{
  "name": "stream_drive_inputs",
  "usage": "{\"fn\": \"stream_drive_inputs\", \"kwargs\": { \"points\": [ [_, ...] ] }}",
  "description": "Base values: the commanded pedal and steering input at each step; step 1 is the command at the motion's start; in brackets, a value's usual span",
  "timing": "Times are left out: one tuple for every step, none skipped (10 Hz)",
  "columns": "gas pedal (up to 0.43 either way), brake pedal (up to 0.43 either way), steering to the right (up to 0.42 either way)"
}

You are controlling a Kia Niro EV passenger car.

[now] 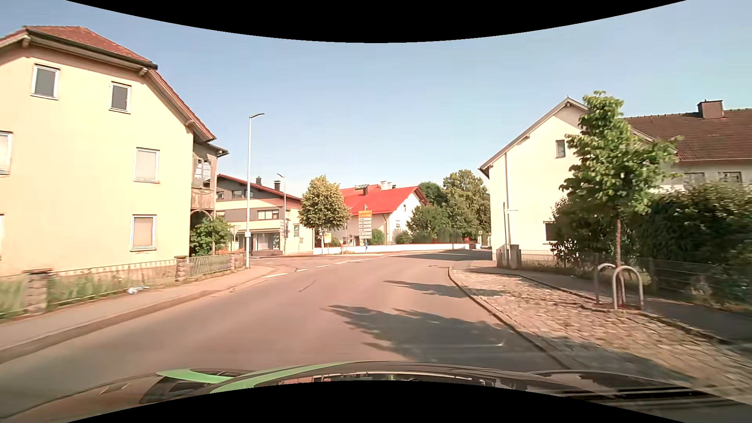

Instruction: Follow the waypoints while adhering to traffic rules and regulations

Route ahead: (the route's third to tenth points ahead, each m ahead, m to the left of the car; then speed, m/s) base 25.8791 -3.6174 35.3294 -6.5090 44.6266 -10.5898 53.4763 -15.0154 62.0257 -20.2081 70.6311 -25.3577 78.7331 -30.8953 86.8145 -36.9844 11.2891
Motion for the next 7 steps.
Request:
{"fn": "stream_drive_inputs", "kwargs": {
  "points": [
    [0.087,0.000,0.049],
    [0.087,0.000,0.049],
    [0.087,0.000,0.049],
    [0.087,0.000,0.049],
    [0.087,0.000,0.049],
    [0.087,0.000,0.049],
    [0.087,0.000,0.049]
  ]
}}
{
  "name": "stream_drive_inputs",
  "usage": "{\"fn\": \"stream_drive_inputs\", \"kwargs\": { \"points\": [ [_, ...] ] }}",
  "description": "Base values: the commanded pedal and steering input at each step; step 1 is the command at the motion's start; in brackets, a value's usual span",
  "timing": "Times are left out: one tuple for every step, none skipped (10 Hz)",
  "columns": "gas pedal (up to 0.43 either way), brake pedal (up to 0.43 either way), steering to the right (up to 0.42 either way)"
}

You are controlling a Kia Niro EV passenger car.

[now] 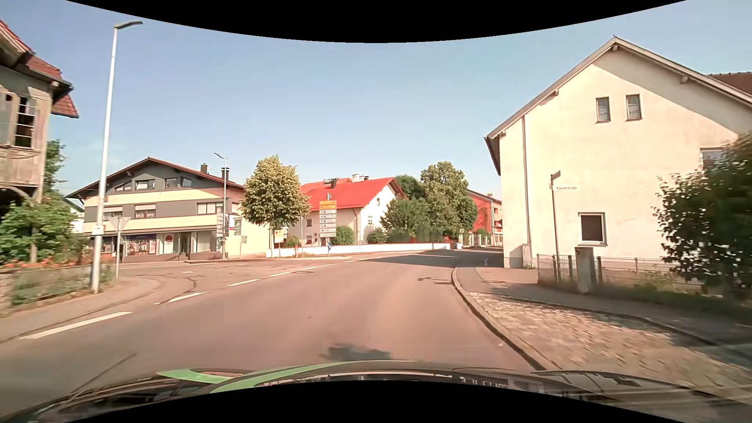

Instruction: Follow the waypoints while adhering to traffic rules and regulations

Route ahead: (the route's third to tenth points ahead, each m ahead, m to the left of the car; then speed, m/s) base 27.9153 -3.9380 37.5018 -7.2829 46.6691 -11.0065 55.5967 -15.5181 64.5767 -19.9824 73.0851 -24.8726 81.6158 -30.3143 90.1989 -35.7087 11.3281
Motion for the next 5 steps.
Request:
{"fn": "stream_drive_inputs", "kwargs": {
  "points": [
    [0.098,0.000,0.049],
    [0.098,0.000,0.049],
    [0.098,0.000,0.049],
    [0.098,0.000,0.050],
    [0.098,0.000,0.054]
  ]
}}
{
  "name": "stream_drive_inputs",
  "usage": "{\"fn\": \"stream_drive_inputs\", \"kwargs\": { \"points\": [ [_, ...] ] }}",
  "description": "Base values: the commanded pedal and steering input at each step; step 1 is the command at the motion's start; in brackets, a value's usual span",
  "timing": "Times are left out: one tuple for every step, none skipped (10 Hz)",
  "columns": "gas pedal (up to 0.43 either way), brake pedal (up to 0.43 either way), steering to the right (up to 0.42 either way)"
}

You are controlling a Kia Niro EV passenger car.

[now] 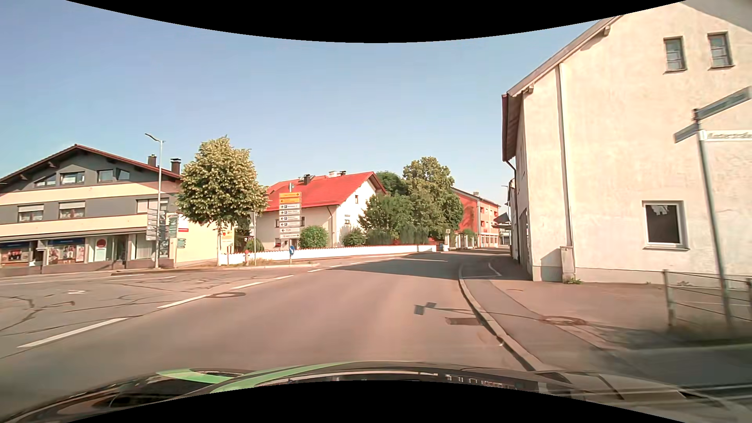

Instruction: Follow the waypoints while adhering to traffic rules and regulations

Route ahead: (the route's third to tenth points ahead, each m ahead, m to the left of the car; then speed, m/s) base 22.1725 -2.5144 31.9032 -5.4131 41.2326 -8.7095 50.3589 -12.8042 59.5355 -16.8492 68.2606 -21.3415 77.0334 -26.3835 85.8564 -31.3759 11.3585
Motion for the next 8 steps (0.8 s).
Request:
{"fn": "stream_drive_inputs", "kwargs": {
  "points": [
    [0.098,0.000,0.058],
    [0.098,0.000,0.058],
    [0.098,0.000,0.058],
    [0.098,0.000,0.058],
    [0.098,0.000,0.058],
    [0.110,0.000,0.058],
    [0.110,0.000,0.058],
    [0.110,0.000,0.058]
  ]
}}
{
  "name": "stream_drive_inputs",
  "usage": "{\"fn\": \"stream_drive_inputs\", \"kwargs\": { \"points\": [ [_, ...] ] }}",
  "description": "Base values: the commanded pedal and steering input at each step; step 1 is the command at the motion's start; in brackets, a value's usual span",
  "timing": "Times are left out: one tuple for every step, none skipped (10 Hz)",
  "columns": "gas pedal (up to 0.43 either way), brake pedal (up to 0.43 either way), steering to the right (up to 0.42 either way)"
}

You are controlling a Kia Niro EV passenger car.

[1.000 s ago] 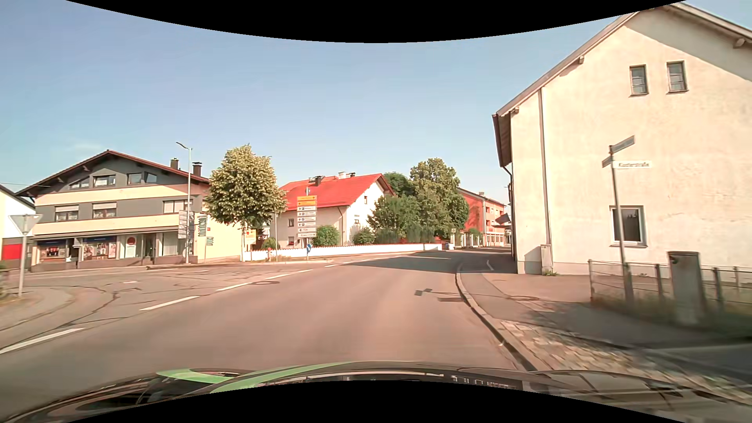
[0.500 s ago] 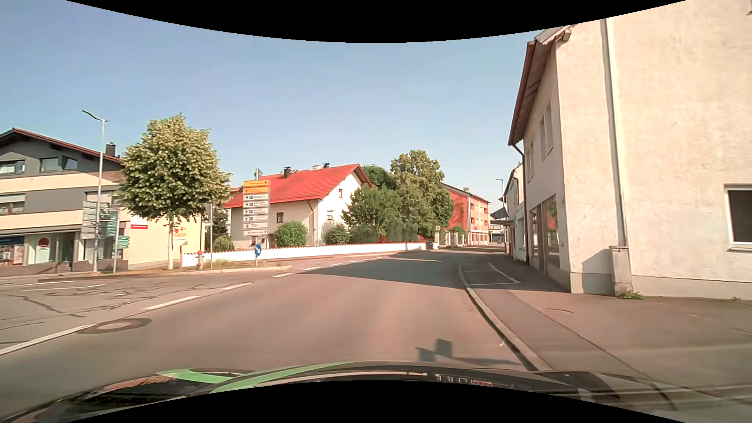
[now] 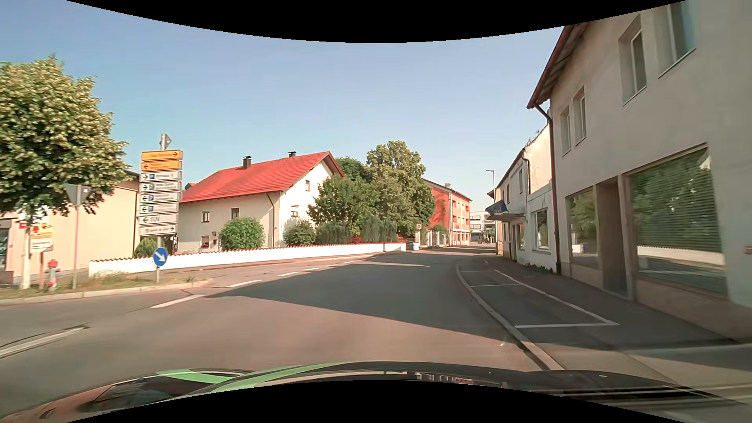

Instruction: Follow the waypoints while adhering to traffic rules and regulations

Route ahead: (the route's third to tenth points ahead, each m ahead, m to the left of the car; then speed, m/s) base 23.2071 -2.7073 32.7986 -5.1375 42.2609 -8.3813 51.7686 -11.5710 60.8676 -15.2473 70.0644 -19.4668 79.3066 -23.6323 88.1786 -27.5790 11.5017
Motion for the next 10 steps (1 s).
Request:
{"fn": "stream_drive_inputs", "kwargs": {
  "points": [
    [0.098,0.000,0.058],
    [0.098,0.000,0.058],
    [0.098,0.000,0.058],
    [0.098,0.000,0.058],
    [0.098,0.000,0.058],
    [0.098,0.000,0.058],
    [0.098,0.000,0.058],
    [0.098,0.000,0.058],
    [0.098,0.000,0.057],
    [0.098,0.000,0.054]
  ]
}}
